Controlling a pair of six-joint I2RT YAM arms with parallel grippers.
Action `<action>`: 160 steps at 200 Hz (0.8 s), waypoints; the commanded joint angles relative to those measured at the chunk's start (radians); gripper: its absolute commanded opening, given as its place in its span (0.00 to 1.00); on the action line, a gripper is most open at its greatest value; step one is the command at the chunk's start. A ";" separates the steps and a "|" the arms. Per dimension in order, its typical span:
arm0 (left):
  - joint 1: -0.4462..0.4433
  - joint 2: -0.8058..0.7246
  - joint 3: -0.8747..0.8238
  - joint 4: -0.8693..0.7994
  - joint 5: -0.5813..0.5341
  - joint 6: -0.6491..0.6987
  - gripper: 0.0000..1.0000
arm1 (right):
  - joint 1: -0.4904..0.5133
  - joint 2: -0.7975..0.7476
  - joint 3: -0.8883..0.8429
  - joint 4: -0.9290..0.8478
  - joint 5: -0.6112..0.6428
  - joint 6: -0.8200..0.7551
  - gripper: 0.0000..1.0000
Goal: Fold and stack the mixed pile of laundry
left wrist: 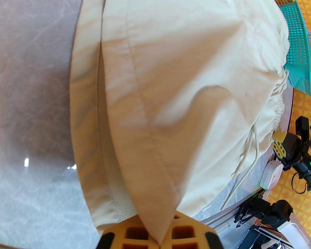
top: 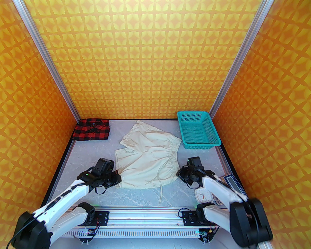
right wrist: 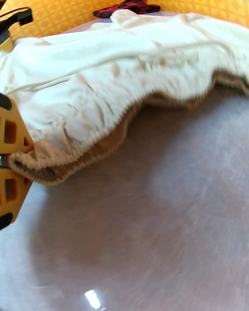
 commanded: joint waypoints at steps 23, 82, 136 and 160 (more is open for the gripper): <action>-0.003 -0.060 0.164 -0.217 -0.081 0.054 0.00 | 0.004 -0.097 0.103 -0.374 0.000 -0.176 0.08; 0.101 0.305 0.622 -0.145 -0.099 0.324 0.00 | 0.004 0.024 0.342 -0.275 0.056 -0.151 0.03; 0.175 0.694 1.067 -0.086 -0.044 0.454 0.00 | -0.022 0.239 0.612 -0.213 0.150 -0.205 0.00; 0.204 0.861 1.256 -0.069 -0.006 0.467 0.00 | -0.034 0.320 0.702 -0.184 0.157 -0.215 0.00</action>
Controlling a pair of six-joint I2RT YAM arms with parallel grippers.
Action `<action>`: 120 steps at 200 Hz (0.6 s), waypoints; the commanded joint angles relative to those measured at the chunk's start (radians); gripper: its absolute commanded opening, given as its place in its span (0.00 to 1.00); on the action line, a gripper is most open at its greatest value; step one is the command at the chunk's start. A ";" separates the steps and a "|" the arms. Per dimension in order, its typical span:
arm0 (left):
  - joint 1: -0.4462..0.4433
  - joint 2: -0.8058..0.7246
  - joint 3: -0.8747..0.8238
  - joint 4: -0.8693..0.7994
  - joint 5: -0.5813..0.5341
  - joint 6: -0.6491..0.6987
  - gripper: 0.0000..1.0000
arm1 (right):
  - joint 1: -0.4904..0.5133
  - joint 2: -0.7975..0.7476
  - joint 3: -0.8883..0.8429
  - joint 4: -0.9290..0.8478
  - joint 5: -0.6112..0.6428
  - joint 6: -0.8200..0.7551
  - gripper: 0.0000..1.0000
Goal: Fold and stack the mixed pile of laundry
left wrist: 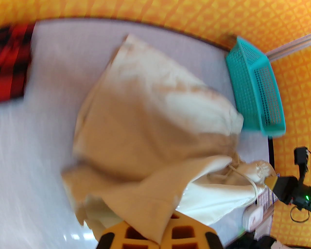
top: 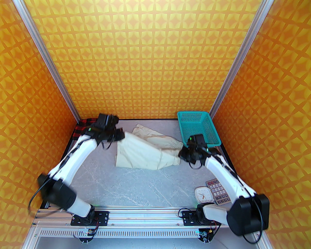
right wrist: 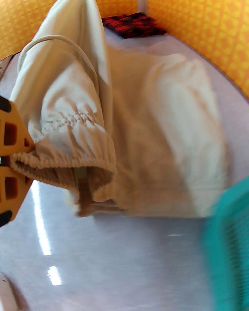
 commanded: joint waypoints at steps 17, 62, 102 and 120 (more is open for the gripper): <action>0.044 0.249 0.310 0.028 0.070 0.077 0.00 | -0.026 0.132 0.135 0.066 0.055 -0.036 0.00; 0.055 0.648 0.769 -0.058 0.124 0.093 0.00 | -0.031 0.289 0.202 0.146 0.058 -0.009 0.02; 0.074 0.867 0.945 0.026 0.155 0.035 0.00 | -0.031 0.394 0.246 0.171 0.137 -0.015 0.06; 0.075 0.894 0.880 0.152 0.165 0.001 0.07 | -0.031 0.424 0.251 0.188 0.190 -0.020 0.08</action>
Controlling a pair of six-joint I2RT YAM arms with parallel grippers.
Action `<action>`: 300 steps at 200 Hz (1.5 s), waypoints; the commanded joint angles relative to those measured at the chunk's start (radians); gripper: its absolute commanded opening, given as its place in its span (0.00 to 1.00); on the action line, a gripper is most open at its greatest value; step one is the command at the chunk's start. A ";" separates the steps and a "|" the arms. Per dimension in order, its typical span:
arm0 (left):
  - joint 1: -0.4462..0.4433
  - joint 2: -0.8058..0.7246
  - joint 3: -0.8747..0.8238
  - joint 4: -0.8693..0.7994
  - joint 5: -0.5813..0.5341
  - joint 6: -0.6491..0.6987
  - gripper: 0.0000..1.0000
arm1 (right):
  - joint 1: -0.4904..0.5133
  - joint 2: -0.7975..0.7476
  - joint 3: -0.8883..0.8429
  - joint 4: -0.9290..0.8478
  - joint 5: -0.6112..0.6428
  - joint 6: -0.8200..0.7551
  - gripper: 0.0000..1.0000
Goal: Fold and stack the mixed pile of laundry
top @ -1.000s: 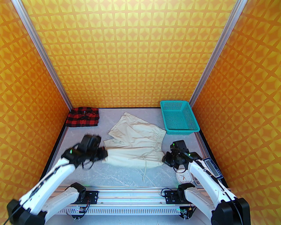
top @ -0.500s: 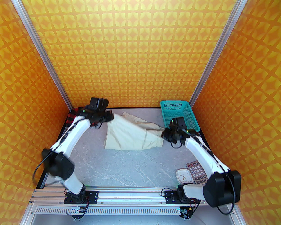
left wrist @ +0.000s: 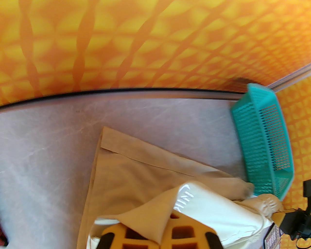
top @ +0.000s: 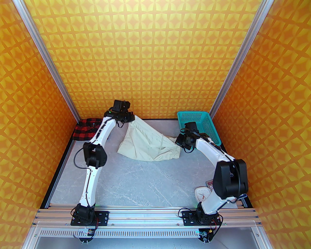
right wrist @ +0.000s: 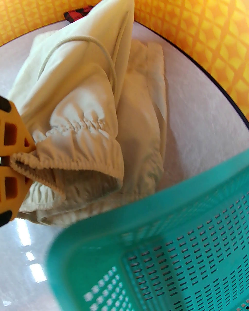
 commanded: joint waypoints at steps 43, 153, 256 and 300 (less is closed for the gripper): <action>0.021 0.084 -0.065 0.308 0.040 -0.069 0.64 | -0.005 0.051 0.056 0.036 0.140 -0.039 0.43; -0.006 -0.448 -0.646 0.297 -0.069 0.077 0.42 | 0.182 -0.066 0.007 0.080 0.094 -0.080 0.45; -0.107 -0.235 -0.555 0.242 0.056 0.071 0.07 | 0.166 0.287 0.237 0.098 0.019 -0.114 0.35; -0.098 -0.068 -0.450 0.478 0.094 -0.010 0.15 | 0.103 0.385 0.290 0.120 0.016 -0.108 0.33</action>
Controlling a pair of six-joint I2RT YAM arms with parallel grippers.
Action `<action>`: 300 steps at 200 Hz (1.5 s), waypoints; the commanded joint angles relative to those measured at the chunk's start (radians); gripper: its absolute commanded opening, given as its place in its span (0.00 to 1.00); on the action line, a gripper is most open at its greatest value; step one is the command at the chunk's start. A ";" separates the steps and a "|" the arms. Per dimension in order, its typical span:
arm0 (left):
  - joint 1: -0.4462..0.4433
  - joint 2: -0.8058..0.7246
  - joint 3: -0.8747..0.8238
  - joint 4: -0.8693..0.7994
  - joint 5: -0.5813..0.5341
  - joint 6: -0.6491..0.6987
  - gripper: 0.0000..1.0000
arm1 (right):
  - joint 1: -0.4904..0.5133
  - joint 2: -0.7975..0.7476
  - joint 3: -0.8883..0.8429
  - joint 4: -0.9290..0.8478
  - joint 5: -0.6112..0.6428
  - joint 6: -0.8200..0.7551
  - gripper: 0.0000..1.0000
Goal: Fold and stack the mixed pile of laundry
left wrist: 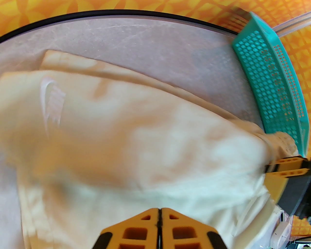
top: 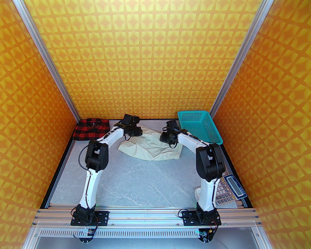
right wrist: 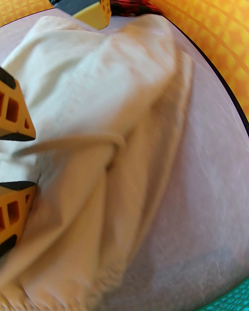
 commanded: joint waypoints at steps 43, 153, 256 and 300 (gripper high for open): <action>0.031 0.193 0.182 0.245 0.045 -0.147 0.39 | -0.050 0.144 0.092 0.008 -0.002 -0.022 0.34; 0.098 -0.009 -0.100 0.118 -0.013 -0.101 0.59 | -0.008 -0.130 -0.070 -0.006 0.011 -0.042 0.44; -0.013 -0.198 -0.185 0.040 -0.011 -0.102 0.29 | 0.000 -0.200 -0.216 -0.022 0.076 -0.086 0.43; -0.028 -0.150 -0.320 0.095 -0.016 -0.182 0.12 | -0.010 -0.203 -0.232 -0.028 0.078 -0.091 0.44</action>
